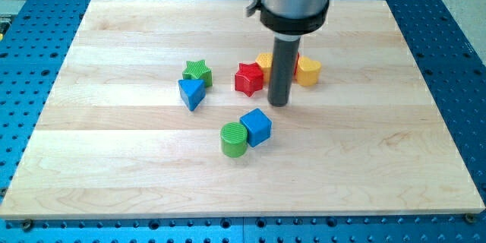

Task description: Separate the blue triangle from the green star

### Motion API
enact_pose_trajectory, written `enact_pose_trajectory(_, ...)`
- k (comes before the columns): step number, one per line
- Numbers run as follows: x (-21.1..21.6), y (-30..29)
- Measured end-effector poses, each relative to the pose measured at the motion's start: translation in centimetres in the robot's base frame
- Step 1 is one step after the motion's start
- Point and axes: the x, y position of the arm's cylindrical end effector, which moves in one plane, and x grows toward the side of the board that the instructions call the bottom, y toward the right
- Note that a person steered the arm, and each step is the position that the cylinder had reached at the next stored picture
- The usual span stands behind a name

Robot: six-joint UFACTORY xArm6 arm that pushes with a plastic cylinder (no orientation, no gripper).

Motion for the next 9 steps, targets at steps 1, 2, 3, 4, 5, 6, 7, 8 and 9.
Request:
enact_pose_trajectory(1,-0.1,-3.6)
enact_pose_trajectory(2,-0.1,-6.5)
enact_pose_trajectory(3,-0.1,-8.5)
enact_pose_trajectory(4,-0.2,-9.9)
enact_pose_trajectory(5,-2.7,-9.9)
enact_pose_trajectory(6,-4.6,-9.9)
enact_pose_trajectory(7,-7.2,-9.2)
enact_pose_trajectory(8,-7.2,-8.1)
enact_pose_trajectory(9,-5.2,-7.0)
